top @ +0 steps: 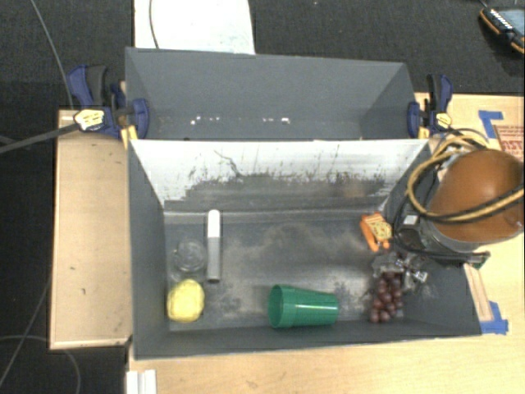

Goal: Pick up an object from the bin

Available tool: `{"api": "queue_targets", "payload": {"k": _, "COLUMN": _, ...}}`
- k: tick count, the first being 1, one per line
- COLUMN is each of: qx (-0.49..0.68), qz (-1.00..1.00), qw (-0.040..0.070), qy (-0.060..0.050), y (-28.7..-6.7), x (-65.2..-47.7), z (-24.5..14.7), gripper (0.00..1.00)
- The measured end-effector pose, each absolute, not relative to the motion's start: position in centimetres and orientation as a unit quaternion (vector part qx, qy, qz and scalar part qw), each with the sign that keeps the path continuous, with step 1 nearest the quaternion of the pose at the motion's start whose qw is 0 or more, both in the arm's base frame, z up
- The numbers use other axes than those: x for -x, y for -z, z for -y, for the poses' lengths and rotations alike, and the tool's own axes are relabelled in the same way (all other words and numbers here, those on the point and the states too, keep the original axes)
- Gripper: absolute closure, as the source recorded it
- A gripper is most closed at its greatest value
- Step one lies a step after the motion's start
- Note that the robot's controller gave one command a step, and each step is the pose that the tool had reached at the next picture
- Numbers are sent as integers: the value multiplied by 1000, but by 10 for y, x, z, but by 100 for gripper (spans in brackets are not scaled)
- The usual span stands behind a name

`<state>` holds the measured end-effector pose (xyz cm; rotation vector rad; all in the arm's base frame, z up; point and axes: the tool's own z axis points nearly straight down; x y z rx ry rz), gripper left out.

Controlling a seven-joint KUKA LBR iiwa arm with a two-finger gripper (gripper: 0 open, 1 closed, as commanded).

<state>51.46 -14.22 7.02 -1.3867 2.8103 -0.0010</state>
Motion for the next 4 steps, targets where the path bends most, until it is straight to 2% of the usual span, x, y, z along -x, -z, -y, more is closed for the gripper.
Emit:
{"api": "queue_targets", "payload": {"k": 1, "qx": 441, "qz": -897, "qw": 1, "qy": -3, "y": -100, "x": -512, "z": 141, "gripper": 100}}
{"api": "queue_targets", "payload": {"k": 2, "qx": 441, "qz": -897, "qw": 5, "qy": 1, "y": -141, "x": -515, "z": 142, "gripper": 100}}
{"api": "queue_targets", "payload": {"k": 4, "qx": 439, "qz": -898, "qw": 5, "qy": 0, "y": -176, "x": -515, "z": 141, "gripper": 100}}
